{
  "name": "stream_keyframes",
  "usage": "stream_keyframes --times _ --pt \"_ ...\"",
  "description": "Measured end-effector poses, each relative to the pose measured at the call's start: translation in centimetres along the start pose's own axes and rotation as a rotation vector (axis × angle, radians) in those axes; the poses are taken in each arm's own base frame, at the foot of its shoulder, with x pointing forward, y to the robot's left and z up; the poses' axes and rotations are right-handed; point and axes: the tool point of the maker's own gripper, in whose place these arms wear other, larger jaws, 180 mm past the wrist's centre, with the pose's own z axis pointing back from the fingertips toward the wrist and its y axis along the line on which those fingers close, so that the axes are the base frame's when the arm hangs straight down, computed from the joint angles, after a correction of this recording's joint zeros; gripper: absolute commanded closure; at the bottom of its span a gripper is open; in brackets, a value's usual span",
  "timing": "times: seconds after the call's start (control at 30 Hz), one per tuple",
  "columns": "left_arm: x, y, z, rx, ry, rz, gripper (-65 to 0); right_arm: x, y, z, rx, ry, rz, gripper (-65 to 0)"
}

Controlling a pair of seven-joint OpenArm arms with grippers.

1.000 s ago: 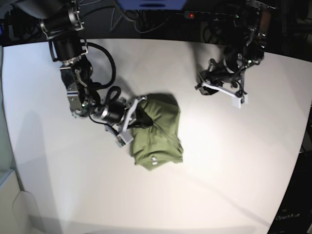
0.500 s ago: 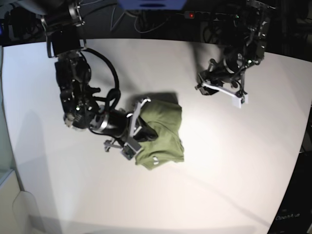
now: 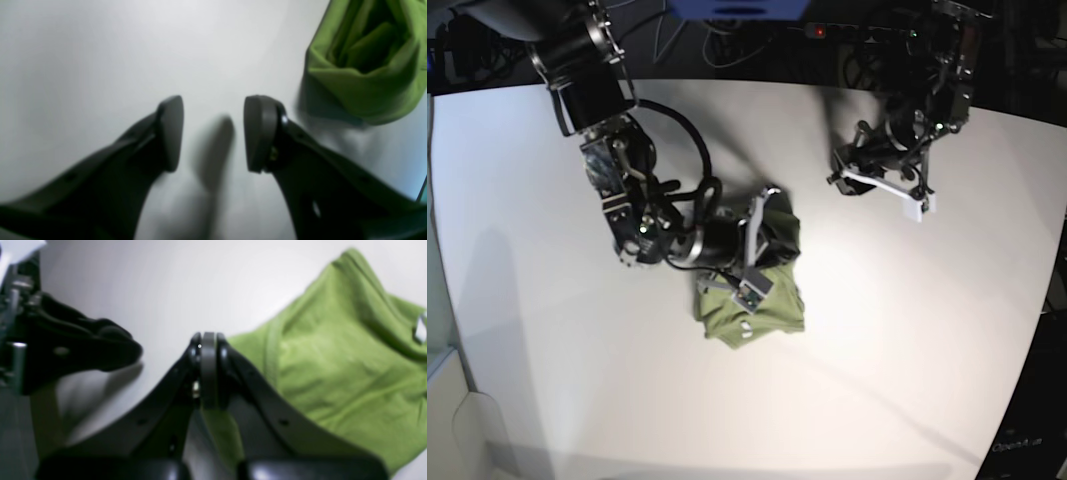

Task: Fold the T-shirt properly
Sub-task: 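Press and tuck the bundle's edge with the right gripper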

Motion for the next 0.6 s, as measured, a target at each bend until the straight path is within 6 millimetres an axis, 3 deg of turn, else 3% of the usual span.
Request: stream_keyframes --times 0.27,0.5,0.6 --pt "0.0 0.0 0.0 0.000 0.000 0.000 -29.3 -2.1 -1.8 -1.4 0.000 -0.023 -0.120 -1.5" --pt "0.0 0.0 0.0 0.000 0.001 -0.001 -29.3 -4.1 0.6 -4.0 0.069 -0.033 -0.170 -1.5" --pt "-0.2 0.2 0.1 0.005 0.003 -0.002 -29.3 -4.6 0.7 -4.4 0.075 -0.053 -0.201 -1.5"
